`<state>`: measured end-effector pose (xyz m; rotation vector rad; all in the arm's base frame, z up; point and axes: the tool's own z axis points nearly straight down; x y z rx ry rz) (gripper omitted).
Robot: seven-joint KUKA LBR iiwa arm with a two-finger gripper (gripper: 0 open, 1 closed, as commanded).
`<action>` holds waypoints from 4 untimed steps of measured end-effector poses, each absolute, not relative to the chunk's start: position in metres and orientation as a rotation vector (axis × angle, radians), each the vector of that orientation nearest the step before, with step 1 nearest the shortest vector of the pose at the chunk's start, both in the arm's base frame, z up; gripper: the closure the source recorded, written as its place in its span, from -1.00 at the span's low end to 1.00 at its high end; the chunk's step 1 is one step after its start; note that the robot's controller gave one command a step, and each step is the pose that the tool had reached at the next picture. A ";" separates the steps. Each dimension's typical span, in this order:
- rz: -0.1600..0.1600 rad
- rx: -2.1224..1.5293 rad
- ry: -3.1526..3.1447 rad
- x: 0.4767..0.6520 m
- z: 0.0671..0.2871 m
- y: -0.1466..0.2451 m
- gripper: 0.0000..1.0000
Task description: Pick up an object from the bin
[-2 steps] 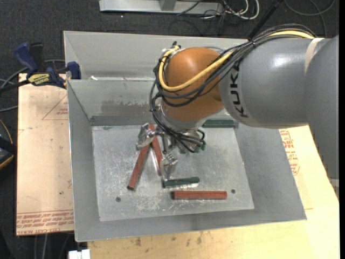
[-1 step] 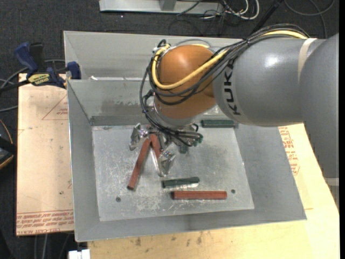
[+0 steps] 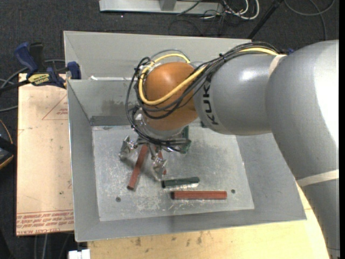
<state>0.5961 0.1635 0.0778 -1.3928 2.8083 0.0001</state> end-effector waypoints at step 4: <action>0.004 -1.627 2.677 0.605 0.095 0.165 1.00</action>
Offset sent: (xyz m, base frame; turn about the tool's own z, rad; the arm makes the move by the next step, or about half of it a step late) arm 0.0000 0.0000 0.0000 0.0000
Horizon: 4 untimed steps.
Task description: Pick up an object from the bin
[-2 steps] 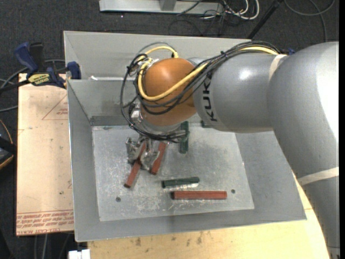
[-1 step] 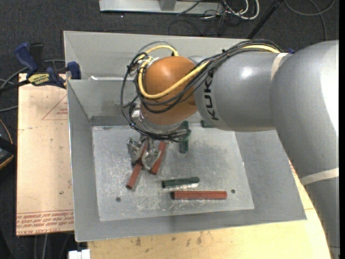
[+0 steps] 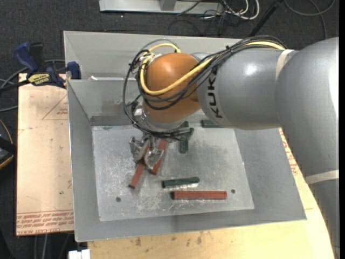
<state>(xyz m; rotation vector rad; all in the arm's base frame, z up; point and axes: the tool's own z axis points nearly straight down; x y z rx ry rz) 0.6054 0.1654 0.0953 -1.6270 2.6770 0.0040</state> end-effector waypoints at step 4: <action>0.002 -1.624 2.684 0.605 0.153 0.165 1.00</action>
Offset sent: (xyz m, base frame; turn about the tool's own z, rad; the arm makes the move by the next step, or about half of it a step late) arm -0.0001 0.0000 0.0996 0.0000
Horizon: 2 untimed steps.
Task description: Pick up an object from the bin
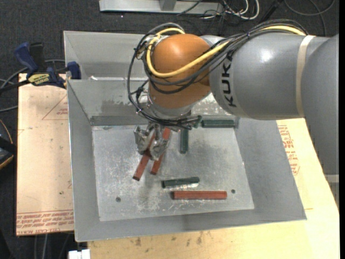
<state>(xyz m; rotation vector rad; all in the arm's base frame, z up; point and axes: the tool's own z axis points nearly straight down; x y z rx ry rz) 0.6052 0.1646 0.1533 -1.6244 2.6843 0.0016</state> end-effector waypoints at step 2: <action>0.000 -1.621 2.685 0.606 0.172 0.165 1.00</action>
Offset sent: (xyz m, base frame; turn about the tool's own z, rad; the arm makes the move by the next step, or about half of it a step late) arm -0.0001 0.0001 0.0238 0.0000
